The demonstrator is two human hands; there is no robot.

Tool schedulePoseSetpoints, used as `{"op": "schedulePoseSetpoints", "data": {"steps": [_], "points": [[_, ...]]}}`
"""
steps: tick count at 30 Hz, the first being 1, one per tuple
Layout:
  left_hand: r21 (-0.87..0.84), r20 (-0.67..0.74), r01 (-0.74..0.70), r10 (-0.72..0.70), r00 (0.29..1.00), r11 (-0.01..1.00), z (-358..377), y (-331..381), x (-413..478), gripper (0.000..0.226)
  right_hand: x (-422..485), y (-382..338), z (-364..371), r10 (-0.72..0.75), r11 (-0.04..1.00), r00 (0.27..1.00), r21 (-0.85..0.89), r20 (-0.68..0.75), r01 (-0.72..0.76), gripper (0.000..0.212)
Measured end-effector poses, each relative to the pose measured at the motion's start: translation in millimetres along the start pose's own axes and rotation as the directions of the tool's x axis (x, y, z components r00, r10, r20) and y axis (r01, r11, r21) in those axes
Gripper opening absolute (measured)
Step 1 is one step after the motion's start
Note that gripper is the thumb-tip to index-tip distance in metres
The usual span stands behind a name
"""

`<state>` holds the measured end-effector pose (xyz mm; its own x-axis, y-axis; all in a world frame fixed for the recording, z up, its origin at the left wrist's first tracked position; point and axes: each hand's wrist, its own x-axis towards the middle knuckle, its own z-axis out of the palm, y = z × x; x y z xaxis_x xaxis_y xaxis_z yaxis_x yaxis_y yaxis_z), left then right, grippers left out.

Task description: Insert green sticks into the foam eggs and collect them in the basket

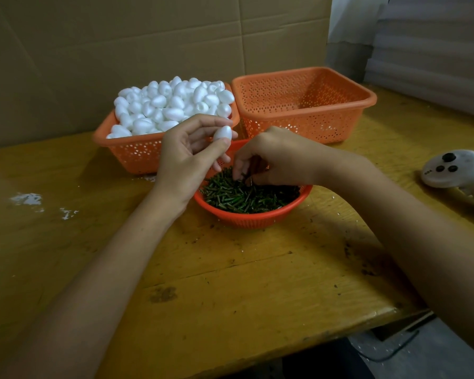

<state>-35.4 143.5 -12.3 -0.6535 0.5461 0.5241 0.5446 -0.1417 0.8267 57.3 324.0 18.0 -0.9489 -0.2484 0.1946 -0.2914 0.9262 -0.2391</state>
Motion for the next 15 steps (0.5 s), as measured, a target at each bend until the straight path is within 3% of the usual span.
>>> {"op": "schedulePoseSetpoints", "data": {"steps": [15], "points": [[0.115,0.06,0.045,-0.052,0.997,0.992,7,2,12,0.01,1,3,0,0.002,0.999,1.0,0.034,-0.015,-0.002,0.033]]}}
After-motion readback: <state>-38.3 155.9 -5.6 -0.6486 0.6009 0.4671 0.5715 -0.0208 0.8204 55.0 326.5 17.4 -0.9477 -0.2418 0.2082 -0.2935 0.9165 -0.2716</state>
